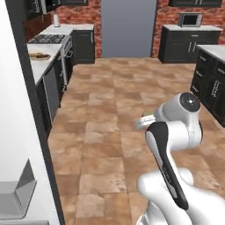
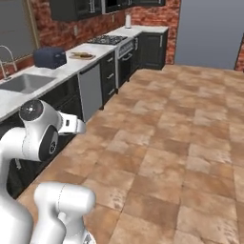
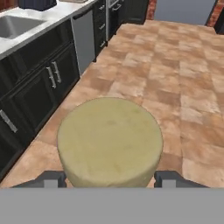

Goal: Retrieve the sausage and cheese from the fridge and place them on the cutting board on the counter.

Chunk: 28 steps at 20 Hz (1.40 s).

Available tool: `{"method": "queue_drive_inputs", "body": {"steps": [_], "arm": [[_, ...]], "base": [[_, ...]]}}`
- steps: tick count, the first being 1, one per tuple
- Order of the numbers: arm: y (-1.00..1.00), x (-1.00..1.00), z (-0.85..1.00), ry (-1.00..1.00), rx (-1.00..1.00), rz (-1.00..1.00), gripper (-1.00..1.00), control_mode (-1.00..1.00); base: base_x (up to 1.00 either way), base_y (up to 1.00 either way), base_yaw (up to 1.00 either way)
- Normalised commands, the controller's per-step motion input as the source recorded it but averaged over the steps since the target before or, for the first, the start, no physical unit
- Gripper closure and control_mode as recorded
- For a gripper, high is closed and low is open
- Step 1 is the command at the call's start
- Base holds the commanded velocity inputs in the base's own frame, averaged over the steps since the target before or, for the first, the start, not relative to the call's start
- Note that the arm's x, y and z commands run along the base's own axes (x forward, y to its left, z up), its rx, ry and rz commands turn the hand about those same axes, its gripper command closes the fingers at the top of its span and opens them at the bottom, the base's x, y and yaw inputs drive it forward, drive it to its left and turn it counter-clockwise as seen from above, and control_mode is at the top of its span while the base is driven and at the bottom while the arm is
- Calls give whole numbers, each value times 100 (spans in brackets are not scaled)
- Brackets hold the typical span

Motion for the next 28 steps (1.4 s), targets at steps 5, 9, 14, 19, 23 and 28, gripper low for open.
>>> {"method": "queue_drive_inputs", "body": {"steps": [5, 9, 14, 19, 23, 28], "arm": [[0, 0, 0, 0, 0, 0, 100, 100], [0, 0, 0, 0, 0, 0, 100, 100], [0, 0, 0, 0, 0, 0, 100, 100], [0, 0, 0, 0, 0, 0, 100, 100], [0, 0, 0, 0, 0, 0, 100, 100], [0, 0, 0, 0, 0, 0, 100, 100]], "base": [[100, 62, -21], [100, 70, -16], [100, 64, -4], [100, 22, 0], [100, 3, 0], [100, 0, 0]]}}
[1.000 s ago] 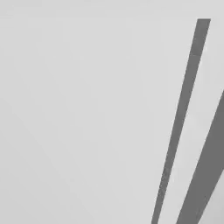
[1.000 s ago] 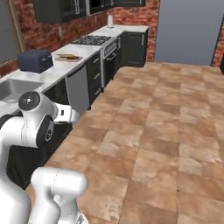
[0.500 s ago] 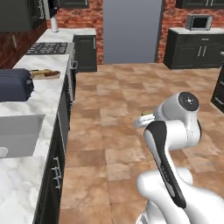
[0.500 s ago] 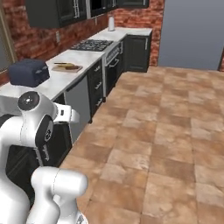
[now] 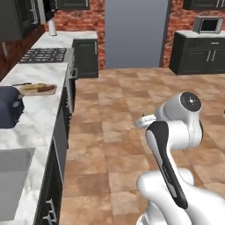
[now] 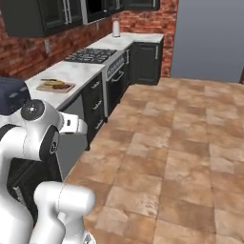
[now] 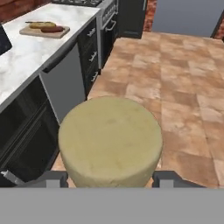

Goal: Retrieve the sausage and cheese from the fridge and place them on the cutting board on the counter.

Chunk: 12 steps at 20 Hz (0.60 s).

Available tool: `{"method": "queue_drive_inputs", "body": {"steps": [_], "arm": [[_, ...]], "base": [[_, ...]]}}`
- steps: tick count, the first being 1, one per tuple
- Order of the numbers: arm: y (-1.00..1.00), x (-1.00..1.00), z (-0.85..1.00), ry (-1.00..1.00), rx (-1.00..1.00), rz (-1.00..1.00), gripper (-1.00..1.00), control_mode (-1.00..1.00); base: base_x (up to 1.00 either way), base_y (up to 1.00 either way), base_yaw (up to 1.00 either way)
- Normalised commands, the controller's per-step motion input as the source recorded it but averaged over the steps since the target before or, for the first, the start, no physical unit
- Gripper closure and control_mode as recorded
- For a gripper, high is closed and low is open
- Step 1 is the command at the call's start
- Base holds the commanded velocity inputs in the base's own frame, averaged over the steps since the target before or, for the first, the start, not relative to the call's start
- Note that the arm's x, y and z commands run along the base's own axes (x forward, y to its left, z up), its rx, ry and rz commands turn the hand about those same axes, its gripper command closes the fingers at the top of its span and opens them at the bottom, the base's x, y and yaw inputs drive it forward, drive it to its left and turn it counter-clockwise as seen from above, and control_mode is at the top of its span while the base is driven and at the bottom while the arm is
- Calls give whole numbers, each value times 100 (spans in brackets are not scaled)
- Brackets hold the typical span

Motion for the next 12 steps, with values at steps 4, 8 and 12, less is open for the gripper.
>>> {"method": "queue_drive_inputs", "body": {"steps": [4, 8, 12], "arm": [[0, 0, 0, 0, 0, 0, 100, 100], [0, 0, 0, 0, 0, 0, 100, 100], [0, 0, 0, 0, 0, 0, 100, 100]], "base": [[100, 0, 1], [100, 0, 7], [100, 0, 17]]}}
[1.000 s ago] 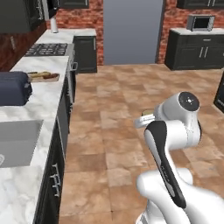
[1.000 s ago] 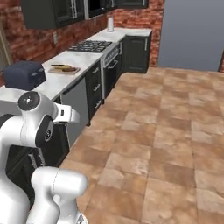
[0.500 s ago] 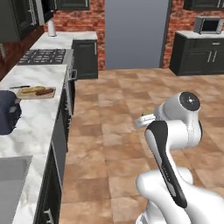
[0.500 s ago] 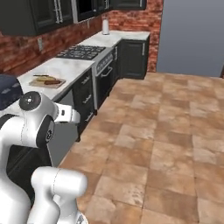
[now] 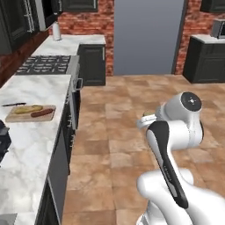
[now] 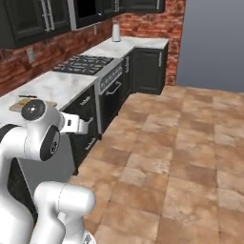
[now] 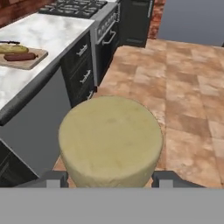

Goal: Retrieve the sausage and cheese from the fridge and place them on the cutting board on the counter.

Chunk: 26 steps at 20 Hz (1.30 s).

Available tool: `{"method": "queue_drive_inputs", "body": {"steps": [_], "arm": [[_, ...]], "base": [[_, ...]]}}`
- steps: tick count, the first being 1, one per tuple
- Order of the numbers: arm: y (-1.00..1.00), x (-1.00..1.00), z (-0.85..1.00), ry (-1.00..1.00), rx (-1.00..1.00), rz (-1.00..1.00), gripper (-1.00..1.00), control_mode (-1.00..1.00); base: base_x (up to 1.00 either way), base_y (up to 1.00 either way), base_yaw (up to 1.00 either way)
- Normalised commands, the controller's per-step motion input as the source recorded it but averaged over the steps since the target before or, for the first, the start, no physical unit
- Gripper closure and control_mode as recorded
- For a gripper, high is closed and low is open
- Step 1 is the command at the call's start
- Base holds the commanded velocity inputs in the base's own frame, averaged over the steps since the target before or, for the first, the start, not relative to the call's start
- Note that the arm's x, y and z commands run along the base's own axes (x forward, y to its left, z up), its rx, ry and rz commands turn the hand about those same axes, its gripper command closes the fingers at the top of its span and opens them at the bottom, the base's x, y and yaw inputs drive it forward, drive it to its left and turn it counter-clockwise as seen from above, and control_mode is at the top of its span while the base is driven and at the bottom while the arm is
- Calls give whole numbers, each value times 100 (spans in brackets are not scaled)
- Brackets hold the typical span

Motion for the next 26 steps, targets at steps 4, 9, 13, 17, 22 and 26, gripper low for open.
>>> {"method": "queue_drive_inputs", "body": {"steps": [4, 9, 13, 17, 22, 26], "arm": [[0, 0, 0, 0, 0, 0, 100, 100], [0, 0, 0, 0, 0, 0, 100, 100], [0, 0, 0, 0, 0, 0, 100, 100], [0, 0, 0, 0, 0, 0, 100, 100], [0, 0, 0, 0, 0, 0, 100, 100], [0, 0, 0, 0, 0, 0, 100, 100]], "base": [[100, 0, 25], [100, 0, 27], [100, 0, 32], [100, 0, 45], [100, 0, 63], [87, 0, 73]]}}
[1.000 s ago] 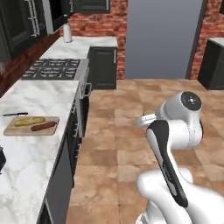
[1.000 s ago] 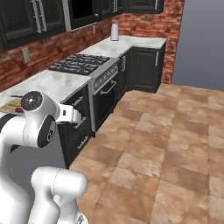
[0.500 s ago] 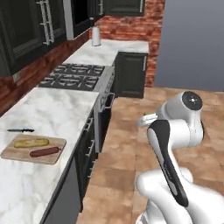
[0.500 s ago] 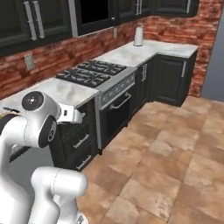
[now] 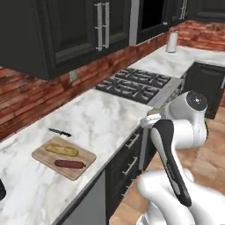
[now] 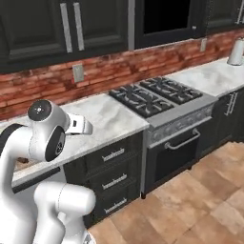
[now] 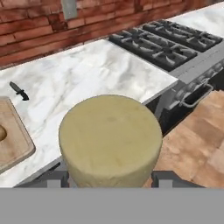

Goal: Retrieve the sausage and cheese from the fridge and place them on the cutting board on the counter.

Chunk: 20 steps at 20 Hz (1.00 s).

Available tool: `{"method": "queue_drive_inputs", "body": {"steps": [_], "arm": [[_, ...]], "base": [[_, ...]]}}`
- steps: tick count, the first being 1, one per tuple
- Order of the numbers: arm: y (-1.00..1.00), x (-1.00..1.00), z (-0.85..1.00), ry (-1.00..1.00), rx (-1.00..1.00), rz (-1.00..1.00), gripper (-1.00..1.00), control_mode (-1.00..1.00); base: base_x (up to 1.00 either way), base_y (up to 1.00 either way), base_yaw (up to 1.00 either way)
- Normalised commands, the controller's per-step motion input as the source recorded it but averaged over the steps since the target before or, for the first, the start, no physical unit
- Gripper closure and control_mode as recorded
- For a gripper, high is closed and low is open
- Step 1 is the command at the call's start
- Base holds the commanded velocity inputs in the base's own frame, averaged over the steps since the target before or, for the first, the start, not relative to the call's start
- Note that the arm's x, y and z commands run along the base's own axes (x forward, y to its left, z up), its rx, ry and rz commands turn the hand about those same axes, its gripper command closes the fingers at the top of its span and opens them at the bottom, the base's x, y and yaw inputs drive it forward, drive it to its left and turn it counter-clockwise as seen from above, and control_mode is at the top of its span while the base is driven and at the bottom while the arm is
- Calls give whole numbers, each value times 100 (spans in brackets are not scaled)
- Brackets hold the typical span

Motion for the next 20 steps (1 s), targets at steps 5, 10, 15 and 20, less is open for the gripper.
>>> {"method": "queue_drive_inputs", "body": {"steps": [5, 10, 15, 20], "arm": [[0, 0, 0, 0, 0, 0, 100, 100], [0, 0, 0, 0, 0, 0, 100, 100], [0, 0, 0, 0, 0, 0, 100, 100], [0, 0, 0, 0, 0, 0, 100, 100]], "base": [[35, 0, 78], [-9, 0, 69], [22, 0, 40], [76, -5, 30]]}}
